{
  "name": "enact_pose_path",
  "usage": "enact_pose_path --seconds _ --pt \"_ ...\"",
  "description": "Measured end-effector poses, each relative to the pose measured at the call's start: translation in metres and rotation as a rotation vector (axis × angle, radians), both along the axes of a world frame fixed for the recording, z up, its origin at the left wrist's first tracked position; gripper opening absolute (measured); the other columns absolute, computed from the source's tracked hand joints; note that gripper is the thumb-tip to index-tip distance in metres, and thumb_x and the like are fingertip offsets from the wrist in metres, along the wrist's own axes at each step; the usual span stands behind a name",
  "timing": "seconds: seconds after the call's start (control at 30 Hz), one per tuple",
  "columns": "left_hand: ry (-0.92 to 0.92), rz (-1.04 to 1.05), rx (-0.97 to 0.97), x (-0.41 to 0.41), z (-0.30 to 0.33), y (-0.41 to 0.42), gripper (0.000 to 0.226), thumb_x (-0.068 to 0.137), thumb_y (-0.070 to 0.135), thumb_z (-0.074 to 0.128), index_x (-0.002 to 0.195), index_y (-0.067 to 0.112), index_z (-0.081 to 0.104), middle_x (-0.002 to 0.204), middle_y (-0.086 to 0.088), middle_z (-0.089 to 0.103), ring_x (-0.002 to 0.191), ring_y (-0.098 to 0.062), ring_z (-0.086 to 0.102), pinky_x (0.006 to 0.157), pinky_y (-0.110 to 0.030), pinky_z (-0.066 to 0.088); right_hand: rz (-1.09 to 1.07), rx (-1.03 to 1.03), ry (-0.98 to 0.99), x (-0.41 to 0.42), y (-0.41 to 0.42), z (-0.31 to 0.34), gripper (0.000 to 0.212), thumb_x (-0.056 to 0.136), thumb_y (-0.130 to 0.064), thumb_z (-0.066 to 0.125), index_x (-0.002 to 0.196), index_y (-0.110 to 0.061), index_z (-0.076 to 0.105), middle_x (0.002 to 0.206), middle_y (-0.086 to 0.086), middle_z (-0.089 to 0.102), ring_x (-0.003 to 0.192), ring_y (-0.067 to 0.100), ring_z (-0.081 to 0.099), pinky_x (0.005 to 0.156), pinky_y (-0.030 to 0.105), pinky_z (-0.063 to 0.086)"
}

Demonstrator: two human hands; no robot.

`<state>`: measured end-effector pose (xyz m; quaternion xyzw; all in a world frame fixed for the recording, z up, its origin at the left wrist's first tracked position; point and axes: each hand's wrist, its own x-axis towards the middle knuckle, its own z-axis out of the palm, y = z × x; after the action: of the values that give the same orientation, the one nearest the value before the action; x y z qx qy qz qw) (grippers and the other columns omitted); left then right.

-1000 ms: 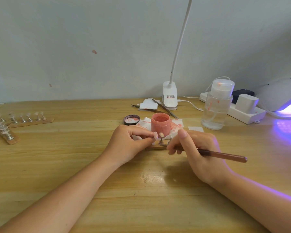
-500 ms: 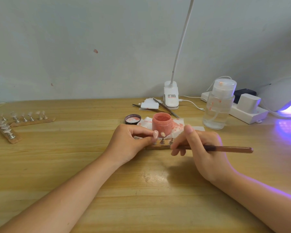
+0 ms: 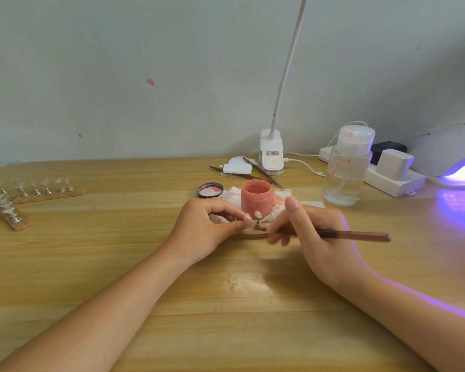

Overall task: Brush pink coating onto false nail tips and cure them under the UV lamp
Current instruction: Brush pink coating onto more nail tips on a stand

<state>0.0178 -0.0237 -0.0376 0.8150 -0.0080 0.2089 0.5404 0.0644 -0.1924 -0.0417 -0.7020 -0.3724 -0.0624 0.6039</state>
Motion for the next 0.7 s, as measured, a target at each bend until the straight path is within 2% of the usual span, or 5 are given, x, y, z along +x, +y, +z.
enact_pose_path --seconds 0.13,0.27,0.47,0.6,0.7 --pt "-0.024 0.058 0.032 0.0016 -0.0008 0.0011 0.015 0.067 0.014 0.078 0.061 0.022 0.067 0.065 0.005 0.067 0.053 0.004 0.051 0.054 -0.006 0.036 -0.029 0.072 0.014 -0.0006 -0.0011 0.0003 0.047 0.09 -0.035 0.041 0.06 -0.01 0.066 0.056 0.009 0.063 0.051 0.016 0.055 0.054 0.028 0.047" --pt "-0.026 0.057 0.051 0.0017 -0.0015 0.0015 0.015 0.069 0.014 0.077 0.061 0.021 0.066 0.058 0.014 0.064 0.053 0.005 0.053 0.055 -0.006 0.036 -0.031 0.024 -0.077 0.0005 0.0017 0.0014 0.038 0.092 -0.029 0.039 0.07 -0.012 0.065 0.064 -0.009 0.064 0.062 0.004 0.058 0.062 0.017 0.044" --pt "-0.006 0.06 0.042 0.0014 -0.001 0.0 0.02 0.07 0.01 0.076 0.059 0.02 0.063 0.042 0.016 0.05 0.04 0.001 0.039 0.044 -0.006 0.027 0.029 -0.048 -0.033 -0.0017 -0.0008 0.0009 0.041 0.091 -0.04 0.042 0.065 -0.022 0.066 0.064 -0.002 0.066 0.057 0.011 0.057 0.06 0.028 0.049" --pt "-0.013 0.062 0.065 0.0013 -0.0008 0.0005 0.019 0.07 0.01 0.076 0.06 0.019 0.064 0.046 0.018 0.055 0.043 0.004 0.044 0.047 -0.005 0.03 -0.01 -0.04 -0.085 -0.0006 0.0002 0.0024 0.04 0.093 -0.032 0.04 0.069 -0.014 0.066 0.064 -0.011 0.063 0.064 0.001 0.058 0.063 0.013 0.042" --pt "-0.007 0.062 0.052 0.0015 -0.0012 0.0004 0.021 0.069 0.007 0.077 0.059 0.02 0.063 0.044 0.015 0.053 0.041 0.001 0.041 0.046 -0.006 0.029 0.003 -0.099 -0.053 -0.0008 0.0 0.001 0.041 0.089 -0.037 0.038 0.067 -0.018 0.067 0.064 -0.006 0.065 0.062 0.005 0.058 0.063 0.022 0.045"
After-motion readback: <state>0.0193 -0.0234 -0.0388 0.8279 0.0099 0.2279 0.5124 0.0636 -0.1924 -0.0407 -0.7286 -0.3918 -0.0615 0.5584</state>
